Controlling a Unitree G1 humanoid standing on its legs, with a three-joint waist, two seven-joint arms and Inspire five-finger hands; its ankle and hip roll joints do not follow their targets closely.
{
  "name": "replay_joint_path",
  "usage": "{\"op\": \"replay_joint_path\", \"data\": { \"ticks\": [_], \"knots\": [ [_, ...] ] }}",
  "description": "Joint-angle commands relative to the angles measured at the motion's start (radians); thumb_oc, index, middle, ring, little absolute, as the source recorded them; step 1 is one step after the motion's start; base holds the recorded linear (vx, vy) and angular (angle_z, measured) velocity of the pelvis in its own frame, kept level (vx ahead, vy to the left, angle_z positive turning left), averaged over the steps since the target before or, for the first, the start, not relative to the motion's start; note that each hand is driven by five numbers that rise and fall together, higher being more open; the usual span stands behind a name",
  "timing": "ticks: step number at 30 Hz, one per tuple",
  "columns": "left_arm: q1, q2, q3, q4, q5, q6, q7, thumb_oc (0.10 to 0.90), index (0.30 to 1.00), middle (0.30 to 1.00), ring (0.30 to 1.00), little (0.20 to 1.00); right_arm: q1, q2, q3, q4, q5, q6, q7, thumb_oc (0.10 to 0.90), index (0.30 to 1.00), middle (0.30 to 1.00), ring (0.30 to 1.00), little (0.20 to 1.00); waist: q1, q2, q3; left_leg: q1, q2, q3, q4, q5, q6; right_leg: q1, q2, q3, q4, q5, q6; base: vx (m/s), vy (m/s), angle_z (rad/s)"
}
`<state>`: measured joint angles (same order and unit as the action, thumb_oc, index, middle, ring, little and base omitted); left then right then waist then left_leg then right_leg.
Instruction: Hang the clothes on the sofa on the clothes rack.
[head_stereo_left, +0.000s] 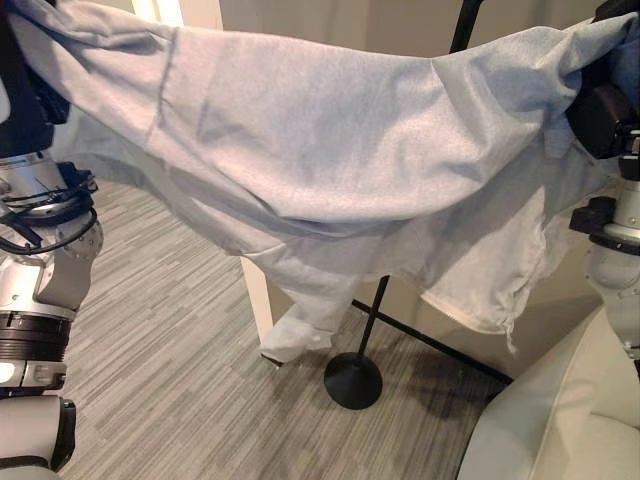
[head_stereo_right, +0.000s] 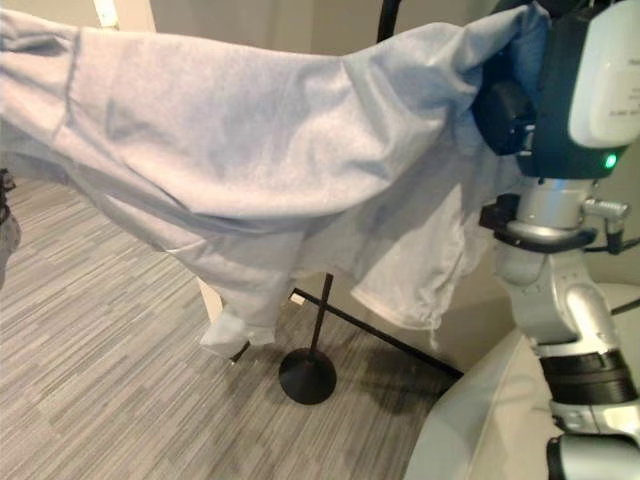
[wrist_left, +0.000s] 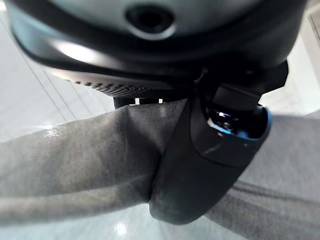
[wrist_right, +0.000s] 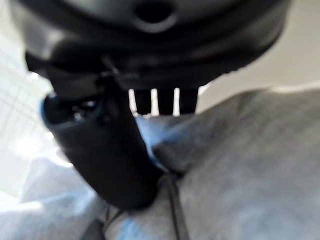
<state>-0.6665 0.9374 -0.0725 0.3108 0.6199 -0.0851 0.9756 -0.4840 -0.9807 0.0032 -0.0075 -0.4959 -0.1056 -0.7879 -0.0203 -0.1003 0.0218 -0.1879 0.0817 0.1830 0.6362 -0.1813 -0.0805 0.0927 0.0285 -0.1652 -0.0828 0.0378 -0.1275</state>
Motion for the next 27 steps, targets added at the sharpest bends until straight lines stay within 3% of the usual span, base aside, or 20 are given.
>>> {"op": "replay_joint_path", "data": {
  "ticks": [1,3,8,12,22,27],
  "knots": [
    [-0.067,-0.002,0.012,-0.023,-0.026,-0.018,-0.017,0.400,0.300,0.300,0.300,0.300,-0.118,-0.077,-0.109,0.028,-0.006,0.055,-0.093,0.400,0.300,0.300,0.300,0.300,-0.012,0.027,-0.024,0.090,0.039,-0.043,-0.459,0.112,-0.001,0.014,-0.075,-0.019,0.000,-0.086,0.203,0.19,0.175,-0.28],
    [-0.046,-0.024,0.030,-0.048,-0.039,-0.035,-0.044,0.400,0.300,0.300,0.300,0.300,-0.102,-0.088,-0.126,0.054,0.003,0.069,-0.078,0.400,0.300,0.300,0.300,0.300,-0.019,0.040,-0.045,0.150,0.022,-0.063,-0.585,0.145,-0.001,0.012,-0.069,-0.008,0.000,-0.087,0.208,0.10,0.076,-0.39],
    [-0.057,-0.054,-0.018,-0.044,-0.055,-0.042,-0.069,0.400,0.300,0.300,0.300,0.300,-0.123,-0.134,-0.094,0.172,0.037,0.093,-0.078,0.400,0.300,0.300,0.300,0.300,-0.033,0.047,-0.094,0.231,0.000,-0.046,-0.691,0.178,0.001,0.014,-0.079,0.000,-0.003,-0.081,0.219,0.12,0.058,-0.33],
    [-0.052,-0.084,-0.036,-0.064,-0.074,-0.048,-0.117,0.400,0.300,0.300,0.300,0.300,-0.144,-0.163,-0.055,0.264,0.067,0.110,-0.056,0.400,0.300,0.300,0.300,0.300,-0.028,0.049,-0.096,0.254,-0.007,-0.041,-0.717,0.178,0.008,0.011,-0.087,0.007,-0.002,-0.077,0.225,0.04,0.027,-0.05],
    [-0.197,-0.115,-0.147,0.094,-0.165,-0.024,-0.178,0.400,0.300,0.300,0.300,0.300,-0.353,-0.236,0.188,0.555,0.149,0.127,0.041,0.400,0.300,0.300,0.300,0.300,-0.040,0.049,-0.095,0.266,-0.010,-0.025,-0.721,0.164,0.018,0.001,-0.090,0.023,0.001,-0.075,0.234,0.03,-0.007,0.01],
    [-0.294,-0.111,-0.247,0.183,-0.200,-0.020,-0.226,0.400,0.300,0.300,0.300,0.300,-0.546,-0.255,0.386,0.746,0.220,0.123,0.104,0.400,0.300,0.300,0.300,0.300,-0.049,0.046,-0.086,0.267,-0.004,-0.025,-0.719,0.163,0.017,-0.007,-0.082,0.028,0.009,-0.082,0.230,0.04,-0.042,-0.01]
  ]
}}
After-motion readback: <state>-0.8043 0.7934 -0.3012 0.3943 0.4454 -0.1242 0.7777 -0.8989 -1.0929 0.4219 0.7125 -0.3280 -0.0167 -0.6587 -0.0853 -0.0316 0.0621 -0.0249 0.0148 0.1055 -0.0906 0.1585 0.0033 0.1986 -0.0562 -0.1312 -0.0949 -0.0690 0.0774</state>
